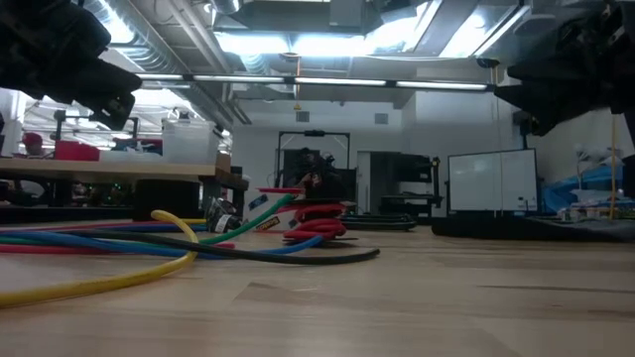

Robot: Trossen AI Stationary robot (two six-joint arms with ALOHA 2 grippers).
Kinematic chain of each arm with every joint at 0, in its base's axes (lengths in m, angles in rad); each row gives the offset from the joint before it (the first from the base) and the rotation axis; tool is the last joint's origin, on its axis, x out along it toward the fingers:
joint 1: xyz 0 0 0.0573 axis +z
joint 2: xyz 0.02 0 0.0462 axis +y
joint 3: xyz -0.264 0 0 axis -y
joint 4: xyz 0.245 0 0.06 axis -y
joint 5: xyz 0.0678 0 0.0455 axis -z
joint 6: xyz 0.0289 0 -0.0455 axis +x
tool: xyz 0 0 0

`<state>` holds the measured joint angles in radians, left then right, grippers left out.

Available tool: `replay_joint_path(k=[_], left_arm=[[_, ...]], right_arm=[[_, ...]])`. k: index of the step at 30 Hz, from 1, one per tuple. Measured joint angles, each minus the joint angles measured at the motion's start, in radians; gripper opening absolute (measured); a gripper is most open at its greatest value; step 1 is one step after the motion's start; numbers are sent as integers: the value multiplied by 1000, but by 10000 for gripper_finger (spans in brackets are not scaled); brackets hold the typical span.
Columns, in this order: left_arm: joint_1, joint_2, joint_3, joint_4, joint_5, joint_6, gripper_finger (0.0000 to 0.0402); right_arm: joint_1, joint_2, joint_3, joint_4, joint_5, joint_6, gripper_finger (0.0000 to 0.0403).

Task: Coil cords
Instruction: Return to Home Position

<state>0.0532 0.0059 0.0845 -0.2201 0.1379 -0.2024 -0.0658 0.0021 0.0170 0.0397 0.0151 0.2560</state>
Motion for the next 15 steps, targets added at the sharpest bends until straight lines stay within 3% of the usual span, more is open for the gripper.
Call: replay_joint_path(k=[15], left_arm=[[0,0,0,0,0,0,4]], right_arm=[[0,0,0,-16,0,0,186]])
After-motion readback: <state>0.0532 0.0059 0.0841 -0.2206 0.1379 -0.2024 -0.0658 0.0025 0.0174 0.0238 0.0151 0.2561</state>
